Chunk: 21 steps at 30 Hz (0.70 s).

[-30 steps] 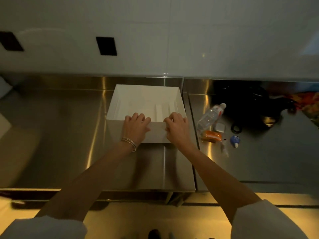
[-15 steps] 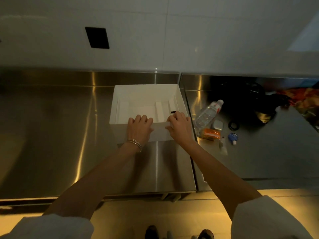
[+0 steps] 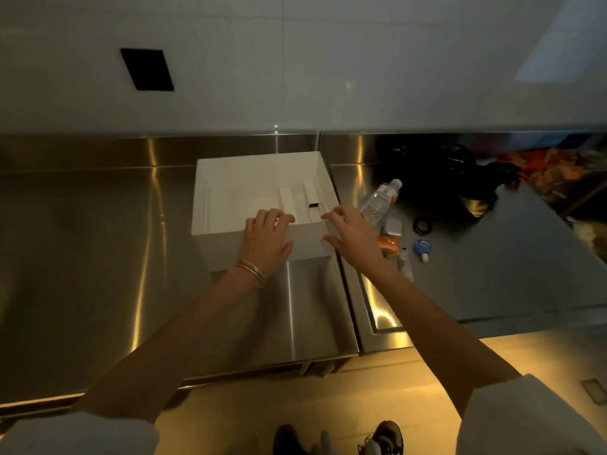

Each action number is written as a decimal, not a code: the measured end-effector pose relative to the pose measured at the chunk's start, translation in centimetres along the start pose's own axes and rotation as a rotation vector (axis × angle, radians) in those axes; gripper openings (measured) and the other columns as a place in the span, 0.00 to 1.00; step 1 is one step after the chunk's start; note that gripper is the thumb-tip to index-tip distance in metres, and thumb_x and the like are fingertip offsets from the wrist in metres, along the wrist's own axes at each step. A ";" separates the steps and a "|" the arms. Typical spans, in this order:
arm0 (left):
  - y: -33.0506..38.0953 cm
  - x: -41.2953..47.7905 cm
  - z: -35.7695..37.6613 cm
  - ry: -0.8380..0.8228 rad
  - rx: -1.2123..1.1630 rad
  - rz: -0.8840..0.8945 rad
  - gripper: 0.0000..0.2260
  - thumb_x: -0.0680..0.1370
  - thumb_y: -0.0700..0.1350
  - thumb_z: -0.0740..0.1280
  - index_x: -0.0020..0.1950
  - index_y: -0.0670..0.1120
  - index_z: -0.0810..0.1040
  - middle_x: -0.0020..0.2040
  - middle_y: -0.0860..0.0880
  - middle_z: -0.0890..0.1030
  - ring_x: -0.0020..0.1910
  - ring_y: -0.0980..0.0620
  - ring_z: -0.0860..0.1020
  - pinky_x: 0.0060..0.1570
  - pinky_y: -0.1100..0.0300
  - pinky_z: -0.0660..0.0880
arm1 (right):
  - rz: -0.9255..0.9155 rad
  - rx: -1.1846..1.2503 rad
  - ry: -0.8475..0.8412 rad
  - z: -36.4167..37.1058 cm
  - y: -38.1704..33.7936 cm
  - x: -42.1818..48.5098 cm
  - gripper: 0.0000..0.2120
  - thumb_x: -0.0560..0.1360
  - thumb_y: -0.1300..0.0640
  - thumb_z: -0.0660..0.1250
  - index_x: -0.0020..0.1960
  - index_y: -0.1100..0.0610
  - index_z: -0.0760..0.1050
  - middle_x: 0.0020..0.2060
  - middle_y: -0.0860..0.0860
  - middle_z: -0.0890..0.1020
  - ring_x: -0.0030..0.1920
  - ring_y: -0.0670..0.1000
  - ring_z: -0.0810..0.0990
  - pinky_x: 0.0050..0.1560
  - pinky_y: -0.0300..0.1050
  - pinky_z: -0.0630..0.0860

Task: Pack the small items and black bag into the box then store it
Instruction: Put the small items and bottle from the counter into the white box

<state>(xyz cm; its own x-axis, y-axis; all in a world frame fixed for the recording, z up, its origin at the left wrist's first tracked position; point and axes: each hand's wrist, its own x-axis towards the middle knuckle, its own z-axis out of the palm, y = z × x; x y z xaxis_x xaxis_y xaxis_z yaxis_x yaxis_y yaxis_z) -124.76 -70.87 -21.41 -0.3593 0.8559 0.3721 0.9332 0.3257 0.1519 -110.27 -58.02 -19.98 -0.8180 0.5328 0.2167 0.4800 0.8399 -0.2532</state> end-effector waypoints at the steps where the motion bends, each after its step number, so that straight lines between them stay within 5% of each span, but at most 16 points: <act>1: 0.7 0.3 -0.1 0.032 -0.020 0.044 0.19 0.65 0.44 0.73 0.54 0.44 0.76 0.51 0.43 0.78 0.49 0.41 0.75 0.45 0.51 0.70 | 0.030 -0.010 0.012 -0.6 1.1 -0.8 0.21 0.72 0.54 0.68 0.63 0.54 0.69 0.62 0.55 0.71 0.63 0.57 0.69 0.65 0.54 0.68; 10: 11.6 4.1 3.6 -0.065 -0.100 0.382 0.16 0.67 0.39 0.70 0.54 0.43 0.75 0.53 0.42 0.77 0.51 0.42 0.75 0.48 0.50 0.76 | 0.329 -0.075 -0.077 -3.0 12.2 -7.4 0.22 0.72 0.52 0.69 0.64 0.53 0.70 0.62 0.55 0.72 0.62 0.56 0.71 0.61 0.51 0.67; 21: 16.8 8.2 11.0 -0.345 -0.039 0.174 0.21 0.74 0.44 0.67 0.65 0.44 0.68 0.65 0.44 0.70 0.64 0.46 0.67 0.62 0.54 0.66 | 0.215 -0.089 -0.218 -2.3 19.3 -5.6 0.23 0.73 0.53 0.68 0.66 0.54 0.68 0.64 0.53 0.70 0.66 0.54 0.68 0.64 0.50 0.65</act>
<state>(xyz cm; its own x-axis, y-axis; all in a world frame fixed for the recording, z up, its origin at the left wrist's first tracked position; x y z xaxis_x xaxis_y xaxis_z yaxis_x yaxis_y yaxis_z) -111.96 -53.94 -25.88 -0.1657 0.9839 0.0662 0.9764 0.1543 0.1508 -95.69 -44.51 -23.93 -0.7386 0.6728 -0.0427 0.6676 0.7209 -0.1860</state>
